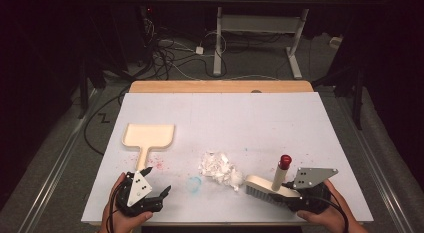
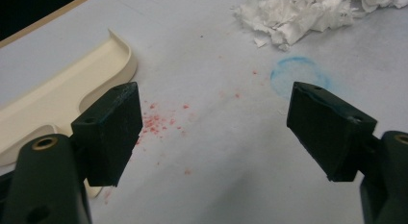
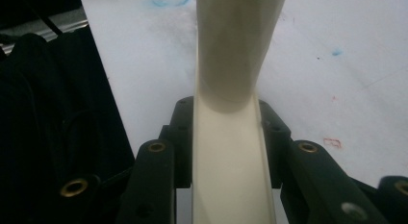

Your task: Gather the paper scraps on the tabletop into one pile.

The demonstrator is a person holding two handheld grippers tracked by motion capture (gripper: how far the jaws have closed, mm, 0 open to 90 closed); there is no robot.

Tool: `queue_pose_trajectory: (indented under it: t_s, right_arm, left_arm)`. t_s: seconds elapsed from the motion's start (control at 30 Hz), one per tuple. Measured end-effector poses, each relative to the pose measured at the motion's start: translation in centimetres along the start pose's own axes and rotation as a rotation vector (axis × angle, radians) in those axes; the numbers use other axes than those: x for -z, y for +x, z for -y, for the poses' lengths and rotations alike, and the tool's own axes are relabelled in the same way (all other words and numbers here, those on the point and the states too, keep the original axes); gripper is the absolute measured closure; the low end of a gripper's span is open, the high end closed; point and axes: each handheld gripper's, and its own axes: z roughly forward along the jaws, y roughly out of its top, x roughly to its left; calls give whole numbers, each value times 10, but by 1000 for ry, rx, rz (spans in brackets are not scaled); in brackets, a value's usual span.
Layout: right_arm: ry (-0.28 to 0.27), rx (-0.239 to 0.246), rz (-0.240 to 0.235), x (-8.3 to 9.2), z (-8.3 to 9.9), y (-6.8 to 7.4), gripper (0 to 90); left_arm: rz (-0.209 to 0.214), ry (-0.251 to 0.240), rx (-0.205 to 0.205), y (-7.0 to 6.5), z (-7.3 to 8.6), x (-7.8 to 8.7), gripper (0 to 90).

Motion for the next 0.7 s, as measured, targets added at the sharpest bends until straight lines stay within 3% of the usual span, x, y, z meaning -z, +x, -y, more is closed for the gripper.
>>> queue_pose_trajectory:
  t_s: [0.03,0.17,0.47,0.7]
  right_arm:
    - [-3,0,2,-3,0,-1,678]
    - [-13,17,1,-17,-11,-3,678]
    - [-20,89,17,-51,-50,-3,678]
    - [-74,83,23,-65,-67,-7,678]
  left_arm:
    - [-3,-5,-17,0,-1,-1,193]
    - [3,-4,-19,0,-1,-2,193]
    - [15,3,-28,-1,-1,-4,193]
    - [21,6,-32,-2,0,-5,193]
